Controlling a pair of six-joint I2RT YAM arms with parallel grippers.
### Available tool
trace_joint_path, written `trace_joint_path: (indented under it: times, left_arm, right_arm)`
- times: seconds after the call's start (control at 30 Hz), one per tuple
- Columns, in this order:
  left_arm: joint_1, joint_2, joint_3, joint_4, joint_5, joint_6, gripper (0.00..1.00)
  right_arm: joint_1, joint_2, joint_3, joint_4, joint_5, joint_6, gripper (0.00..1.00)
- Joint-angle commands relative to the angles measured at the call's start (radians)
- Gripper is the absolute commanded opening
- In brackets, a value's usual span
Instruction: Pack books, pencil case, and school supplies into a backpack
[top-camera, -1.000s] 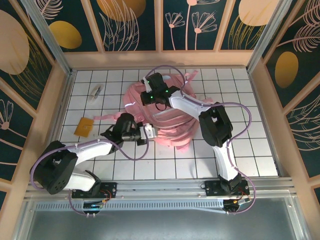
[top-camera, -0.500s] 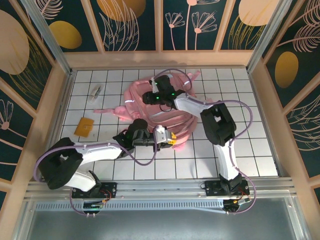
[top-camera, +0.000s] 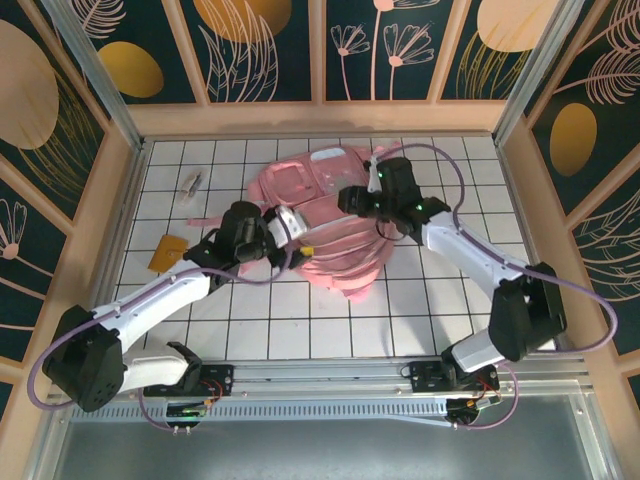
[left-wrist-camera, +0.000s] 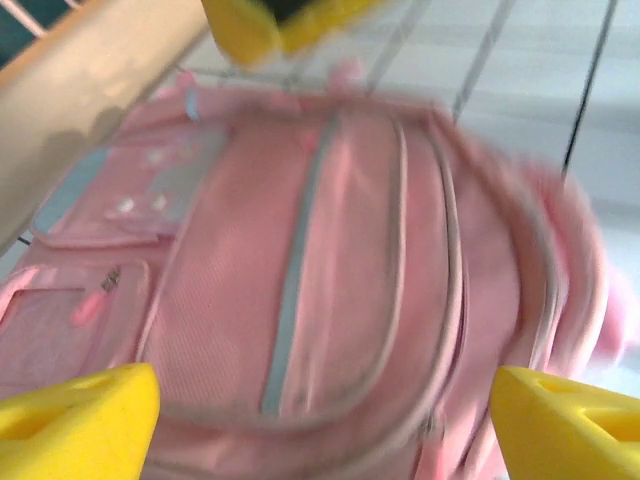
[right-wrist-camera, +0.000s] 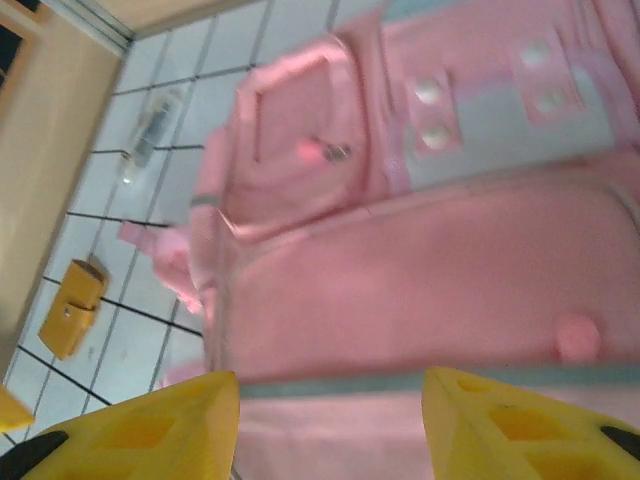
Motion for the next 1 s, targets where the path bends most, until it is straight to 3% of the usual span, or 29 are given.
trace_joint_path:
  times: [0.0,0.07,0.17,0.27,0.4,0.77,0.97]
  left_arm:
    - [0.014,0.031,-0.049,-0.008,-0.065,0.559,0.85]
    - [0.054,0.121,0.05,-0.049,-0.023,0.609,0.81]
    - [0.064,0.251,0.188,-0.164,-0.031,0.708,0.69]
    - [0.067,0.322,0.221,-0.228,-0.072,0.783,0.61]
    - [0.069,0.366,0.255,-0.283,-0.039,0.85,0.47]
    - [0.069,0.295,0.148,-0.311,-0.031,0.837,0.48]
    - [0.069,0.276,0.061,-0.183,-0.046,0.828,0.43]
  right_arm:
    - [0.001,-0.09,-0.094,-0.059,0.068,0.049,0.51]
    - [0.001,-0.128,-0.13,-0.054,0.071,0.06,0.51]
    - [0.003,-0.147,-0.14,-0.075,0.067,0.066,0.51]
    - [0.009,-0.165,-0.135,-0.096,0.094,0.067,0.51]
    - [0.009,-0.195,-0.16,-0.066,0.114,0.07,0.51]
    - [0.01,-0.127,-0.117,-0.073,0.097,0.031,0.51]
    - [0.011,-0.112,-0.122,-0.054,0.091,0.037,0.52]
